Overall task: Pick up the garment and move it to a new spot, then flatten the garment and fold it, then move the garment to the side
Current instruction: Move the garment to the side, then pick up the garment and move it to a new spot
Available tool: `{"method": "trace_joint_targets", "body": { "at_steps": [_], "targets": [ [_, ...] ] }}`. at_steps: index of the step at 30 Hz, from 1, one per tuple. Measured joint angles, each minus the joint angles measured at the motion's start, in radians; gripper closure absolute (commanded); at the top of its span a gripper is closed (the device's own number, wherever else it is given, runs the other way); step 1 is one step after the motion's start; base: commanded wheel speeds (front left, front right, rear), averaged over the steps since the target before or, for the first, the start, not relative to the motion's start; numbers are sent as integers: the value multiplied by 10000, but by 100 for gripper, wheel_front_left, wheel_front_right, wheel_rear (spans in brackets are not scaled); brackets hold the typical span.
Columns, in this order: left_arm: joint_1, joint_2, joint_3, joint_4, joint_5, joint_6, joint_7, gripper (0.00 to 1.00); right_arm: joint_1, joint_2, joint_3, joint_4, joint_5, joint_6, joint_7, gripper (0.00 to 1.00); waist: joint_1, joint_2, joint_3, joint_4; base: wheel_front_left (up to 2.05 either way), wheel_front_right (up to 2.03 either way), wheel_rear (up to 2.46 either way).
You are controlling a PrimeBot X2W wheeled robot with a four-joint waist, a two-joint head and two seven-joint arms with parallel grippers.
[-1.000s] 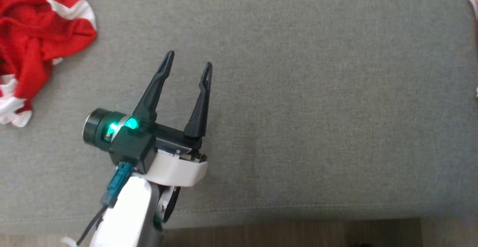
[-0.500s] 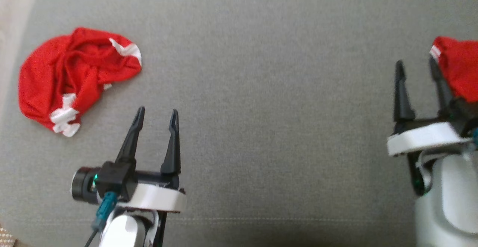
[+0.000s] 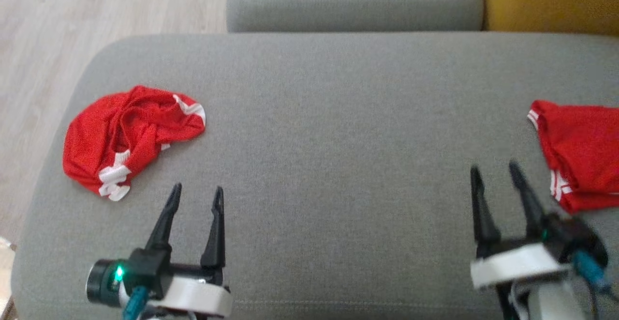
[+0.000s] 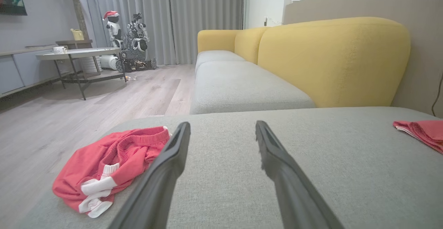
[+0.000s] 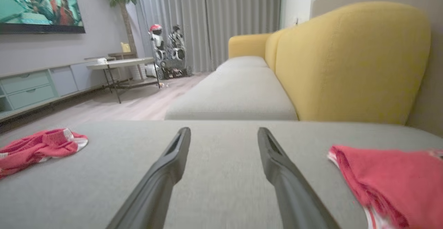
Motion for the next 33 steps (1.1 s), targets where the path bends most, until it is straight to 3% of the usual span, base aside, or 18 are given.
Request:
{"method": "trace_joint_targets", "body": {
  "at_steps": [5,23,33],
  "targets": [
    [328,10,-6,25,171,-61,0,0,793,40,188,272,368,0,0,0,0,0,-403,-36,0,0,0],
    [677,25,-13,272,341,-142,0,0,1202,52,454,456,679,0,0,0,0,0,-956,60,0,0,0],
    [679,23,-79,209,341,-90,0,0,1468,54,679,443,769,0,0,0,0,0,-1062,504,0,0,0]
  ]
}}
